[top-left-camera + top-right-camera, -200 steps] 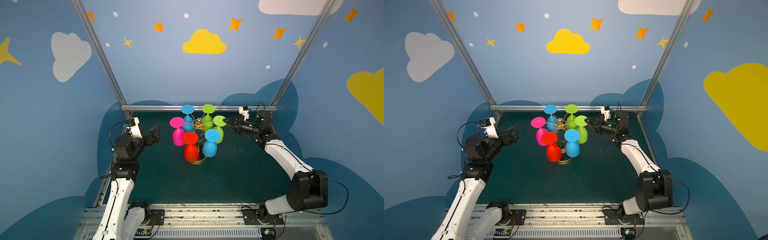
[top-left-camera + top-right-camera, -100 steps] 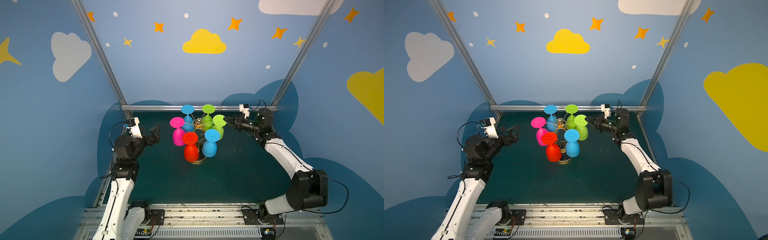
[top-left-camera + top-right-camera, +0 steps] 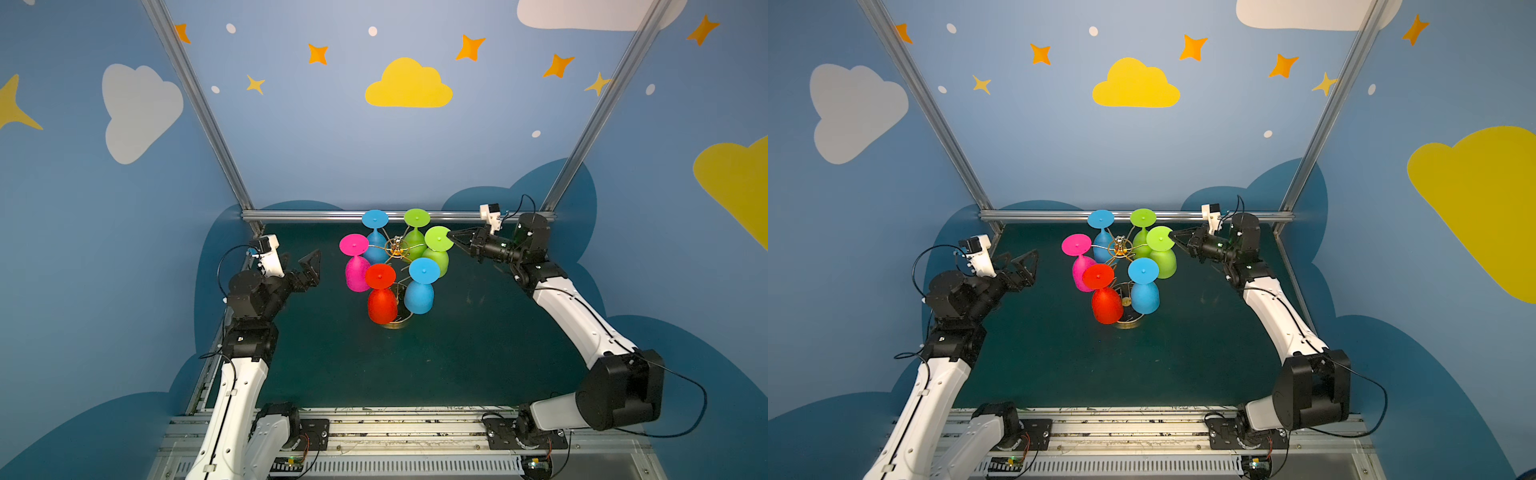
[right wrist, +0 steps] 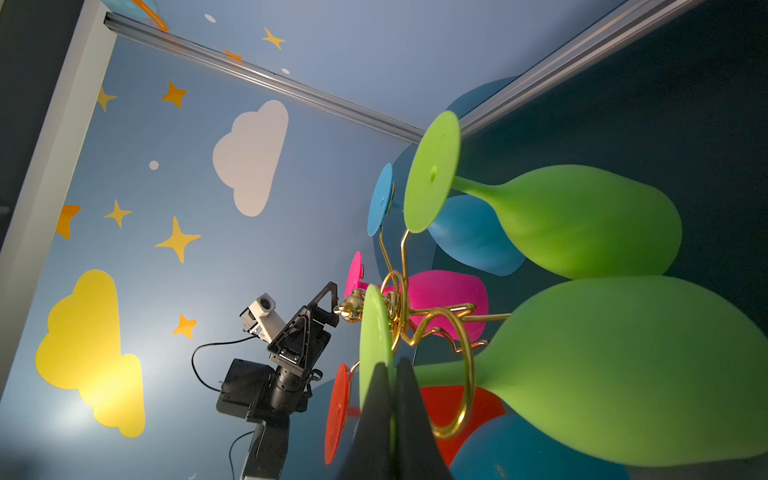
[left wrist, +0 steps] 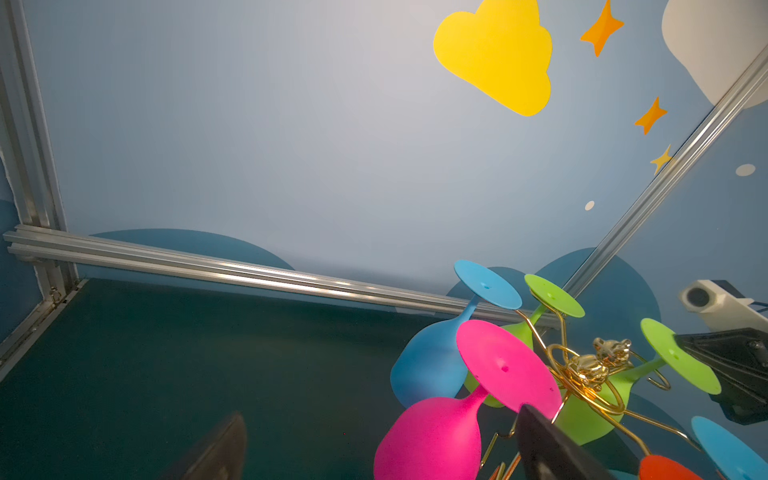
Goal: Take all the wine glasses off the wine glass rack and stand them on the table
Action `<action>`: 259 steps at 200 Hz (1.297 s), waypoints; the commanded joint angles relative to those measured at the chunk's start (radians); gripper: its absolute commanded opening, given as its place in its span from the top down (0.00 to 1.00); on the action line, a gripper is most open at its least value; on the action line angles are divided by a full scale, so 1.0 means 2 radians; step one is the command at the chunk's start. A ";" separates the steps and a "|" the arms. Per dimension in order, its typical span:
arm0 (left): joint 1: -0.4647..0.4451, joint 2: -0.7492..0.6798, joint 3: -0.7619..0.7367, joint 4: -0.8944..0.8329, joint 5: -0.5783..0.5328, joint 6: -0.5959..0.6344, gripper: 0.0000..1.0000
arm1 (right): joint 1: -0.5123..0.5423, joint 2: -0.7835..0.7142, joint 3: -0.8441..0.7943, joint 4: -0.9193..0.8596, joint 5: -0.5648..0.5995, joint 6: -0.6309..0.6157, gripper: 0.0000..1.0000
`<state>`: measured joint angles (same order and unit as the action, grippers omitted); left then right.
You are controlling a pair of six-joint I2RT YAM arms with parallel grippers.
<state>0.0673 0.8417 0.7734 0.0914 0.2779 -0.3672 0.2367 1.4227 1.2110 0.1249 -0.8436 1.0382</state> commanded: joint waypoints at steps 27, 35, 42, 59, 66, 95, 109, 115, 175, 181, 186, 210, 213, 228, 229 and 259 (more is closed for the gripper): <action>0.001 -0.011 -0.007 0.007 0.008 -0.003 0.00 | 0.018 -0.018 0.023 -0.039 0.034 -0.040 1.00; 0.001 -0.011 -0.007 0.007 0.008 -0.004 0.00 | 0.020 -0.016 0.024 -0.040 0.036 -0.041 1.00; 0.001 -0.013 -0.008 0.007 0.008 -0.003 0.00 | 0.022 -0.014 0.026 -0.040 0.037 -0.041 1.00; 0.001 -0.014 -0.008 0.007 0.009 -0.004 0.00 | 0.026 -0.008 0.029 -0.040 0.039 -0.042 1.00; 0.001 -0.014 -0.008 0.007 0.008 -0.003 0.00 | 0.029 -0.006 0.030 -0.040 0.040 -0.043 1.00; -0.001 -0.017 -0.008 0.007 0.009 -0.004 0.00 | 0.037 0.007 0.037 -0.042 0.044 -0.046 1.00; -0.001 -0.017 -0.009 0.008 0.009 -0.004 0.00 | 0.041 0.012 0.039 -0.040 0.044 -0.046 1.00; -0.001 -0.017 -0.009 0.009 0.010 -0.004 0.00 | 0.042 0.014 0.040 -0.040 0.044 -0.044 1.00; -0.002 -0.022 -0.010 0.009 0.010 -0.004 0.00 | 0.051 0.007 0.041 -0.059 0.046 -0.049 1.00; -0.002 -0.023 -0.010 0.009 0.011 -0.004 0.00 | 0.051 0.004 0.039 -0.063 0.049 -0.051 1.00; -0.002 -0.023 -0.010 0.009 0.011 -0.004 0.00 | 0.051 0.000 0.037 -0.066 0.051 -0.053 1.00; -0.003 -0.023 -0.010 0.009 0.011 -0.004 0.00 | 0.051 -0.015 0.025 -0.073 0.058 -0.055 1.00; -0.004 -0.024 -0.010 0.009 0.011 -0.004 0.00 | 0.050 -0.016 0.024 -0.074 0.059 -0.055 1.00; -0.004 -0.025 -0.010 0.008 0.011 -0.004 0.00 | 0.050 -0.025 0.016 -0.076 0.065 -0.054 1.00; -0.004 -0.025 -0.010 0.008 0.011 -0.004 0.00 | 0.050 -0.026 0.016 -0.076 0.065 -0.054 1.00; -0.005 -0.027 -0.010 0.008 0.010 -0.003 0.00 | 0.047 -0.047 -0.007 -0.068 0.083 -0.047 1.00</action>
<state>0.0628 0.8036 0.7586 0.0917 0.2890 -0.3710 0.3351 1.3808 1.2282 -0.0254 -0.7136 0.9455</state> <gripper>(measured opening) 0.996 0.054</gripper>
